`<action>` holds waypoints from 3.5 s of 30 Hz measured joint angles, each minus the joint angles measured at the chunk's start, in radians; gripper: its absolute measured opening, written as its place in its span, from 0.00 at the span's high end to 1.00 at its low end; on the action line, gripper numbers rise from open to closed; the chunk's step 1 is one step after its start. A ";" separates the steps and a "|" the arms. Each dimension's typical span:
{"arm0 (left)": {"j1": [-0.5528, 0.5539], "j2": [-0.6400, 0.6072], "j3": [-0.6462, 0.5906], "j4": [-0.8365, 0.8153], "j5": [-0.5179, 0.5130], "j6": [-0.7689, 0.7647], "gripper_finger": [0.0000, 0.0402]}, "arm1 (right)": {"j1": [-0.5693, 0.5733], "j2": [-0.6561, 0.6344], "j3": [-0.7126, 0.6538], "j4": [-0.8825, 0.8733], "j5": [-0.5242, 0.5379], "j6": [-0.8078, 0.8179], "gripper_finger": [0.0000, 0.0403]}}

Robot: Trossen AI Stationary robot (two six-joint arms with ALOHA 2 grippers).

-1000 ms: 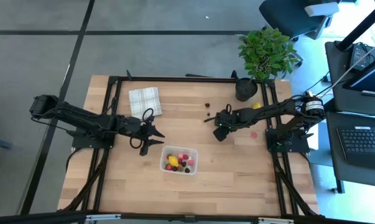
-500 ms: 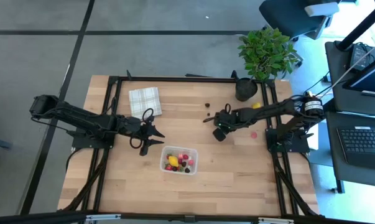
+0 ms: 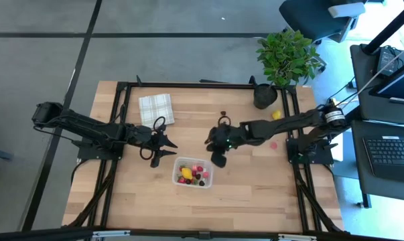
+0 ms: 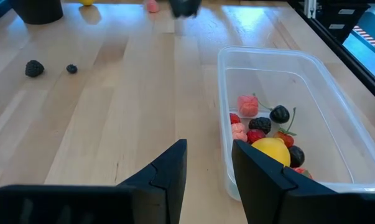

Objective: Pick and placing Produce into tupperware
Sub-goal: Put the bottom blueberry into the transparent bin, then put the blueberry into the transparent bin

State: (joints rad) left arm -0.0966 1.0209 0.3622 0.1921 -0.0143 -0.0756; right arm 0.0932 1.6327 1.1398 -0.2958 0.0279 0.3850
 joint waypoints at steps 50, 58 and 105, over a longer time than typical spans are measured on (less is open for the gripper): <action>0.000 0.000 0.000 0.000 0.000 -0.001 0.70 | 0.154 0.412 0.484 -0.334 0.038 -0.204 0.55; 0.000 0.000 0.000 0.000 0.000 -0.003 0.70 | 0.127 0.410 0.715 -0.630 0.057 -0.254 0.56; -0.003 0.000 0.000 -0.050 0.008 -0.054 0.70 | -0.400 0.243 0.163 -0.426 0.127 -0.230 0.28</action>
State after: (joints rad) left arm -0.0998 1.0210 0.3622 0.1423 -0.0063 -0.1294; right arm -0.3068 1.8759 1.3025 -0.7218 0.1552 0.1546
